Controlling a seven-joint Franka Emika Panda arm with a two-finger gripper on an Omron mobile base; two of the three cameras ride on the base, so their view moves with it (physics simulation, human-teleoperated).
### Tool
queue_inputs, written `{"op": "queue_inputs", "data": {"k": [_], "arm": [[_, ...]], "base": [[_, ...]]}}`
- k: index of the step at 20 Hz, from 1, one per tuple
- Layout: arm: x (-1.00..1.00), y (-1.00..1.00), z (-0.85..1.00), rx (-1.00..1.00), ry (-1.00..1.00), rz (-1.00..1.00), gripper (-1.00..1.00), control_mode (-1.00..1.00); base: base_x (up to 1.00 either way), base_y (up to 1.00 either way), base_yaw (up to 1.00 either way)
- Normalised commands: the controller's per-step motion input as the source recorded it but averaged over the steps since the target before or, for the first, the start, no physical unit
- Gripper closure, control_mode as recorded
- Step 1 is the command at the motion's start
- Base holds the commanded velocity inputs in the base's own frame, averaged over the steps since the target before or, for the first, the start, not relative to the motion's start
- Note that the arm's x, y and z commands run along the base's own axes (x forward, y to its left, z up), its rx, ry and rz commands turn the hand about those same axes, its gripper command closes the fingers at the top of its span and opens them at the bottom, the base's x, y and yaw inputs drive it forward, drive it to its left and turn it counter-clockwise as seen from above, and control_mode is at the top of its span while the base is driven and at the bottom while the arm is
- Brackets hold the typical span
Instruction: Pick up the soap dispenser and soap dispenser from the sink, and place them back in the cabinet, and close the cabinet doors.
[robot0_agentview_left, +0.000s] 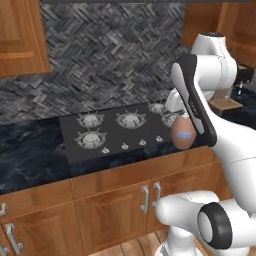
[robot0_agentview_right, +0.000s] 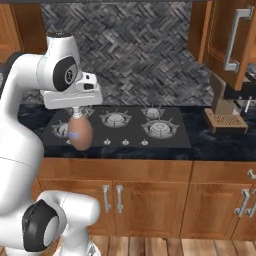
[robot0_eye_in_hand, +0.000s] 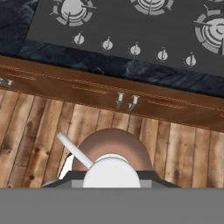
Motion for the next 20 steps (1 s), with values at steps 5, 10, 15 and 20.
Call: {"op": "queue_inputs", "data": {"k": [5, 10, 15, 20], "arm": [[0.0, 0.0, 0.0, 0.0, 0.0, 0.0, 1.0, 1.0], [0.0, 0.0, 0.0, 0.0, 0.0, 0.0, 1.0, 1.0], [0.0, 0.0, 0.0, 0.0, 0.0, 0.0, 1.0, 1.0], [0.0, 0.0, 0.0, 0.0, 0.0, 0.0, 1.0, 1.0]], "base": [[0.05, -0.6, 0.03], [0.04, -0.65, 0.09], [0.01, -0.66, 0.11], [0.03, -0.55, 0.06]]}}
